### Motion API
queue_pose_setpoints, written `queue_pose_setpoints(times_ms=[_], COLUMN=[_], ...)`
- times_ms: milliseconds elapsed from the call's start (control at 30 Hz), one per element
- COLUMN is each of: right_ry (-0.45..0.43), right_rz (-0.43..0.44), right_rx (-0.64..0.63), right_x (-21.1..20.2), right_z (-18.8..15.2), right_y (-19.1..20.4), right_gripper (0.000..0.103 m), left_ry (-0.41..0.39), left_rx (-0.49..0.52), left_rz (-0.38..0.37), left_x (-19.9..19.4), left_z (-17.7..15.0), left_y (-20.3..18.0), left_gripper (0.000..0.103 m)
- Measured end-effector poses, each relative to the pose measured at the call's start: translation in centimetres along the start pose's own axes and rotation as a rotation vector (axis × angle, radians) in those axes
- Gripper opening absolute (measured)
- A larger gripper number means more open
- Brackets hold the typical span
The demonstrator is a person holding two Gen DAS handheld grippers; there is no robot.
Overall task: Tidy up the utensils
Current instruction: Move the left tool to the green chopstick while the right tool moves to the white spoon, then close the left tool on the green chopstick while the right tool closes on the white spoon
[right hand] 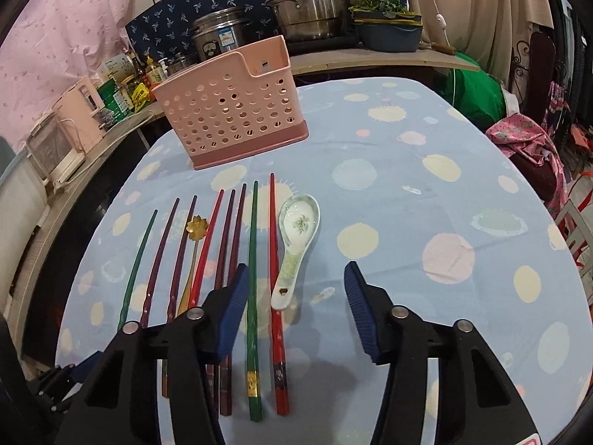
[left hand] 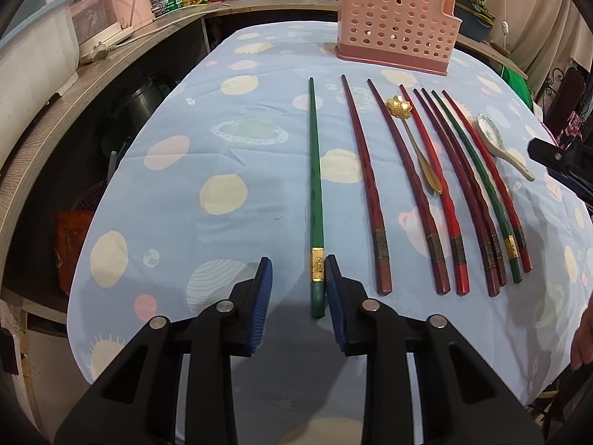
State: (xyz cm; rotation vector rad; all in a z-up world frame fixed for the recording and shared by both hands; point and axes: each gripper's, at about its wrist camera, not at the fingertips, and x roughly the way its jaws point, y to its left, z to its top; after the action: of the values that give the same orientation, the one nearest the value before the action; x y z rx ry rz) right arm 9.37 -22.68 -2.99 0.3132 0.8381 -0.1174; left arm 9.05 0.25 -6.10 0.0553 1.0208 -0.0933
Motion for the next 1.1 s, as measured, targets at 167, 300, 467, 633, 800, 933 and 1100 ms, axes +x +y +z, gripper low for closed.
queue_pose_setpoints(times_ms=[167, 300, 467, 633, 800, 933, 1100], right_ry=[0.048, 0.07, 0.081, 0.068, 0.062, 0.055, 0.029], right_rz=[0.026, 0.036, 0.038, 0.031, 0.021, 0.004, -0.02], right_rx=[0.044, 0.048, 0.055, 0.05, 0.049, 0.066, 0.069], right_x=[2.4, 3.3, 3.8, 3.8, 3.3, 2.3, 0.1], right_z=[0.4, 0.1, -0.5, -1.2, -1.5, -1.9, -2.4], right_y=[-0.7, -0.7, -0.9, -1.4, -1.6, -2.2, -3.1], right_gripper=[0.022, 0.016, 0.013, 0.009, 0.008, 0.008, 0.007], left_ry=[0.001, 0.002, -0.003, -0.01, -0.011, -0.016, -0.007], left_rx=[-0.002, -0.001, 0.003, 0.002, -0.006, -0.018, -0.049], left_rz=[-0.003, -0.008, -0.01, -0.015, -0.024, -0.034, -0.08], left_x=[0.1, 0.1, 0.1, 0.1, 0.0, -0.1, -0.3], left_z=[0.1, 0.2, 0.1, 0.0, -0.1, -0.3, -0.4], left_y=[0.1, 0.0, 0.0, 0.1, 0.3, 0.6, 1.6], left_gripper=[0.028, 0.028, 0.028, 0.028, 0.028, 0.02, 0.008])
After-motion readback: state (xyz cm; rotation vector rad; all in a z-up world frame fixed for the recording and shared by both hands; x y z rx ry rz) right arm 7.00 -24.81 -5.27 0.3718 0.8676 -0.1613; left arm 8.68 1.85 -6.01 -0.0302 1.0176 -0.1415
